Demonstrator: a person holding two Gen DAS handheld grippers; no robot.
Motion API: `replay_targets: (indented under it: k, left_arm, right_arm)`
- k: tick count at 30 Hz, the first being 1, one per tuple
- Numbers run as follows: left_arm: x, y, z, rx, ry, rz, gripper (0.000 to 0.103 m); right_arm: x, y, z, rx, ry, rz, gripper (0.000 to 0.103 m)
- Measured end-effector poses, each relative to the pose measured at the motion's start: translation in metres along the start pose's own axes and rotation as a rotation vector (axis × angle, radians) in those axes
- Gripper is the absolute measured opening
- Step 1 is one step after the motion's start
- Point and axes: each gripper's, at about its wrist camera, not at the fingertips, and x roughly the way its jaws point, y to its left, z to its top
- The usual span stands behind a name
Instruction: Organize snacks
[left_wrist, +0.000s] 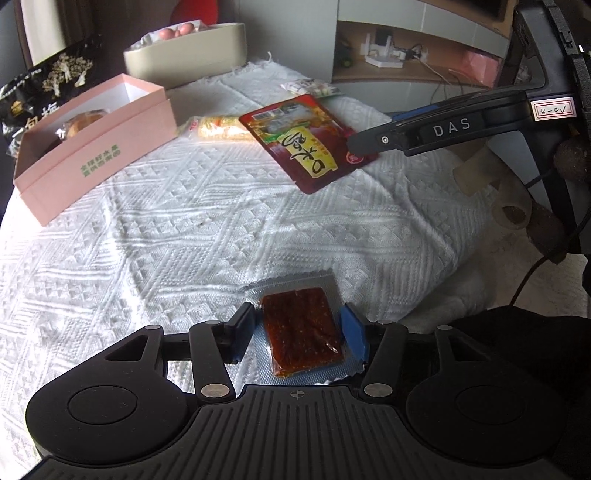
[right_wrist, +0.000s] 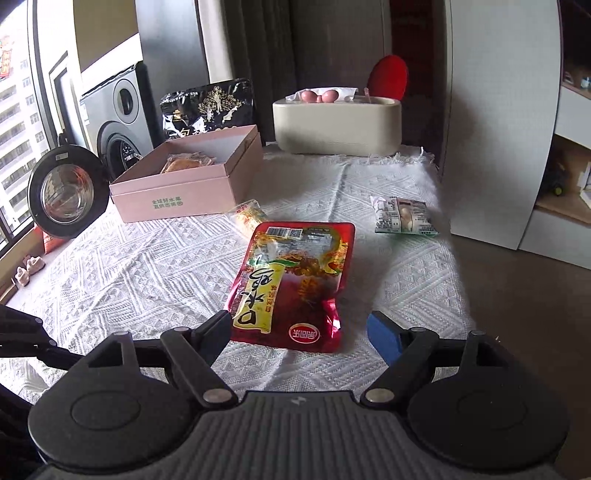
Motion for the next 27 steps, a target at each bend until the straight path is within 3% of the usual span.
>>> replay_targets:
  k: [3, 10, 16, 19, 22, 27]
  left_arm:
    - [-0.001, 0.002, 0.004, 0.002, -0.025, -0.003, 0.046]
    - [-0.006, 0.027, 0.005, -0.105, -0.059, -0.116, 0.046]
    - [-0.027, 0.058, 0.023, -0.175, -0.175, -0.183, 0.045]
    - [-0.023, 0.082, 0.034, -0.200, -0.224, -0.092, 0.045]
    - [-0.013, 0.117, 0.041, -0.305, -0.257, 0.013, 0.045]
    - [0.003, 0.146, 0.042, -0.399, -0.273, 0.107, 0.045]
  right_arm:
    - [0.006, 0.002, 0.001, 0.008, -0.006, -0.012, 0.081]
    - [0.023, 0.002, 0.008, 0.012, 0.017, -0.012, 0.081]
    - [0.045, 0.012, 0.020, -0.025, 0.044, -0.026, 0.081]
    - [0.060, 0.018, 0.026, -0.038, 0.067, -0.034, 0.081]
    - [0.070, 0.027, 0.029, -0.056, 0.075, -0.045, 0.087]
    - [0.082, 0.049, 0.032, -0.155, 0.076, -0.111, 0.094]
